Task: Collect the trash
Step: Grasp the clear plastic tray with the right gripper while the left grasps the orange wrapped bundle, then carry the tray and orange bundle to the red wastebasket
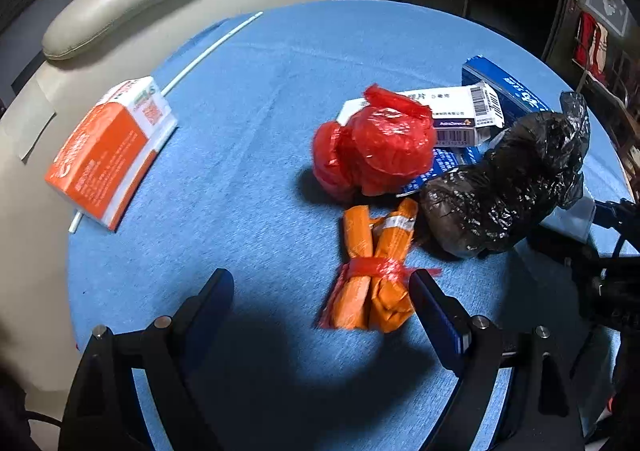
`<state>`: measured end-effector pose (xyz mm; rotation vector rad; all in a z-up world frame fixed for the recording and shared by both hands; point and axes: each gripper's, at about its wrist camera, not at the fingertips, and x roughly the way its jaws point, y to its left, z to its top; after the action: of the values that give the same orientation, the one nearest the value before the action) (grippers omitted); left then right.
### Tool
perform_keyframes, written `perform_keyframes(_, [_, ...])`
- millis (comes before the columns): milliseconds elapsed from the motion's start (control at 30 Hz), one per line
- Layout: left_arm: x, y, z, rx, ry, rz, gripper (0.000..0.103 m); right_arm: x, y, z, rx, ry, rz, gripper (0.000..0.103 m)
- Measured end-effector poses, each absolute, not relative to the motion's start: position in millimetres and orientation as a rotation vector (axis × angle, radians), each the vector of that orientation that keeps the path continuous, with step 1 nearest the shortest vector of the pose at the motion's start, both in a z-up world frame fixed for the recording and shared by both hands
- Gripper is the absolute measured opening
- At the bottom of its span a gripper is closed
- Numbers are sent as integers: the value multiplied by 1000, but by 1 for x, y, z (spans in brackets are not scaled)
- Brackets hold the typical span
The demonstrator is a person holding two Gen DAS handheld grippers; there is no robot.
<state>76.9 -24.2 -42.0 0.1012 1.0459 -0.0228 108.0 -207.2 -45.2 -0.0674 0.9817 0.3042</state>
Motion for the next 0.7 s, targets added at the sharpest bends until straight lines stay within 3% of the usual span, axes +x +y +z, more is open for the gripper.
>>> perform_keyframes(200, [97, -36, -48, 70, 1082, -49, 89, 103, -224, -34, -11, 973, 302, 77])
perform_keyframes(267, [101, -36, -51, 37, 1085, -64, 85, 99, -229, -29, 16, 965, 297, 77])
perform_keyframes(300, [102, -37, -49, 42, 1079, -67, 72, 97, -232, -27, 26, 961, 296, 77])
perform_keyframes(333, [102, -38, -45, 55, 1078, -77, 45, 95, -233, -25, 31, 957, 294, 77])
perform_keyframes(367, [102, -40, -42, 67, 1084, -83, 30, 93, -235, -23, 37, 952, 292, 77])
perform_keyframes(700, [73, -42, -10, 65, 1080, -96, 29, 58, -252, -3, 121, 904, 289, 77])
